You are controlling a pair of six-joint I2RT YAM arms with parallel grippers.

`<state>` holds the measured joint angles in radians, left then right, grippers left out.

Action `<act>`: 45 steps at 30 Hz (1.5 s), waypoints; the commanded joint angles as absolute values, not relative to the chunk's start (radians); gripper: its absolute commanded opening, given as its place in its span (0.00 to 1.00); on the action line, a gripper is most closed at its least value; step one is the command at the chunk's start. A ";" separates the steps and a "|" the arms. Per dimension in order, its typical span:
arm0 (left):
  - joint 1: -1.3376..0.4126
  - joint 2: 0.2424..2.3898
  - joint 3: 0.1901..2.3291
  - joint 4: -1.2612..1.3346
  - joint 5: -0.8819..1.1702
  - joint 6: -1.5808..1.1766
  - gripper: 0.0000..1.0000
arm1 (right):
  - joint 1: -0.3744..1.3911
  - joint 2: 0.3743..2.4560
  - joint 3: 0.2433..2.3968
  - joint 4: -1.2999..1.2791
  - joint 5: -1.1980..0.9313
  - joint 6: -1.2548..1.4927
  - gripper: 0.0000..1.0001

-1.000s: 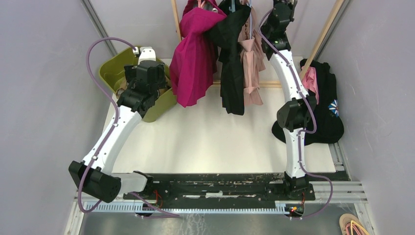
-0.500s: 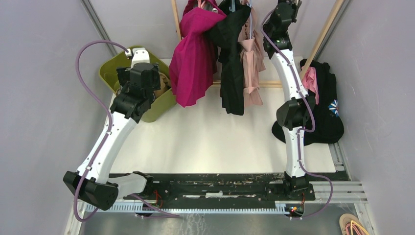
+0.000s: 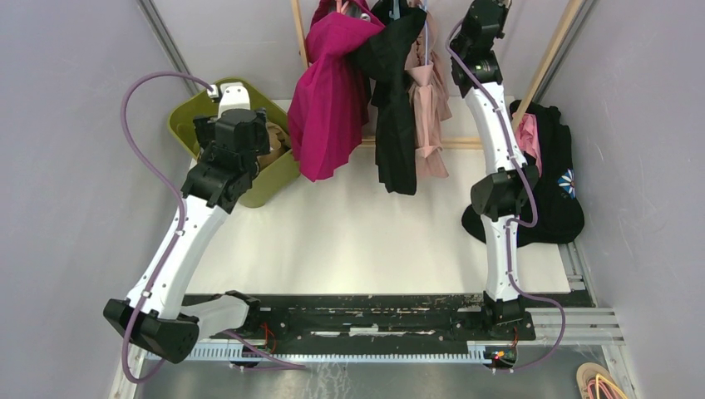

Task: Remove the skirt from the hanger
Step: Place the hanger at the clothesline.

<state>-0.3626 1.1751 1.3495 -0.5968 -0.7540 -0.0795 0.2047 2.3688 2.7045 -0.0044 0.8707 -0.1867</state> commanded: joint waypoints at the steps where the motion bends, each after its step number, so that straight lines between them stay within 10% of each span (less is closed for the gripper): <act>1: -0.368 1.132 1.372 -0.581 -0.760 -0.051 0.99 | 0.200 2.378 2.682 -0.333 0.724 -0.141 0.01; 34: -0.369 1.046 1.336 -0.559 -0.663 -0.019 0.99 | 0.201 2.103 2.663 -0.908 0.445 0.120 0.04; 45: -0.369 0.999 1.298 -0.549 -0.665 -0.014 0.99 | 0.201 2.060 2.635 -0.866 0.405 0.153 0.49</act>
<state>-0.3626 1.0348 1.3014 -0.5922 -0.6689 -0.0582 0.1944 2.0834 2.6522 -0.8242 0.4469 0.1349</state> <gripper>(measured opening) 0.993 0.431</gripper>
